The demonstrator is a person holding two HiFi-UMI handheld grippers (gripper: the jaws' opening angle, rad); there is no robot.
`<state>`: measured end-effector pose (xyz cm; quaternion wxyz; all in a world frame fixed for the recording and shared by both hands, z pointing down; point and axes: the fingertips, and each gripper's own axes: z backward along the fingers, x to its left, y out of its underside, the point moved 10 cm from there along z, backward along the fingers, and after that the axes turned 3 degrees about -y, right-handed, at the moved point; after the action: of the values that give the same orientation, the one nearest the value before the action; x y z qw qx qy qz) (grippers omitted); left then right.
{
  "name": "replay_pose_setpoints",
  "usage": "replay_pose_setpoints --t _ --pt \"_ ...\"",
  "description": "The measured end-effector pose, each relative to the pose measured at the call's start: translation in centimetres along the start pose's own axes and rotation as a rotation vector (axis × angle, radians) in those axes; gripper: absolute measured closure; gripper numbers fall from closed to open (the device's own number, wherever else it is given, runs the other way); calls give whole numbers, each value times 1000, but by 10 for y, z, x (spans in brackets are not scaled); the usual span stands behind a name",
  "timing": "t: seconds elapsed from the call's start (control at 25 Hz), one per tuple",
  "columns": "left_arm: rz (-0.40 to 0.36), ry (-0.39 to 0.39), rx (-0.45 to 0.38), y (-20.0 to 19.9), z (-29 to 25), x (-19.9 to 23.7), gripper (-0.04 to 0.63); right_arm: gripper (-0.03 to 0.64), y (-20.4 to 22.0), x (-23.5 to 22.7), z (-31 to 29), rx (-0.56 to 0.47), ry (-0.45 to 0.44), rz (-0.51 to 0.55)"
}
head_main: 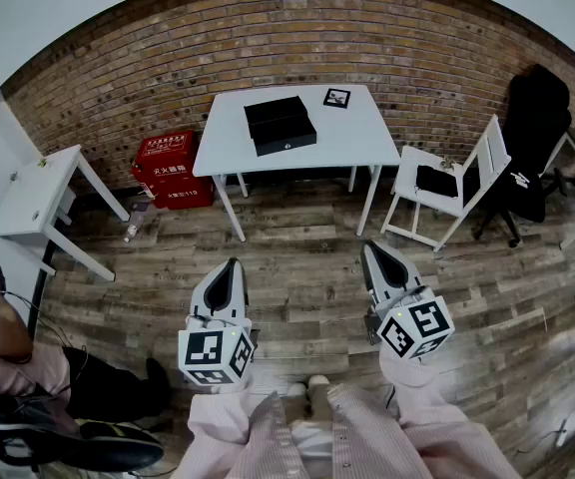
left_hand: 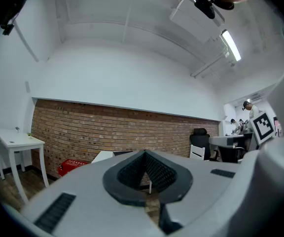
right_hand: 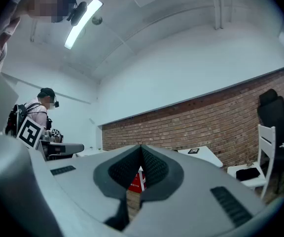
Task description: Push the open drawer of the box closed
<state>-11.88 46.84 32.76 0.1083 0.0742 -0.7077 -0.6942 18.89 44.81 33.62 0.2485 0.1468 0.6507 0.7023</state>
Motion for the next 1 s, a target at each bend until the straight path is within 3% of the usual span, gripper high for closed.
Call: replay_pose_setpoints --t 0.32,0.8,1.0 --pt "20 -2 11 3 -13 -1 601 614 2 -6 -6 19 -3 38" --pt "58 -30 38 14 -40 -17 601 614 13 -46 -17 58 14 -10" --pt "67 -52 45 16 -46 -15 600 559 14 -56 -28 58 16 -32"
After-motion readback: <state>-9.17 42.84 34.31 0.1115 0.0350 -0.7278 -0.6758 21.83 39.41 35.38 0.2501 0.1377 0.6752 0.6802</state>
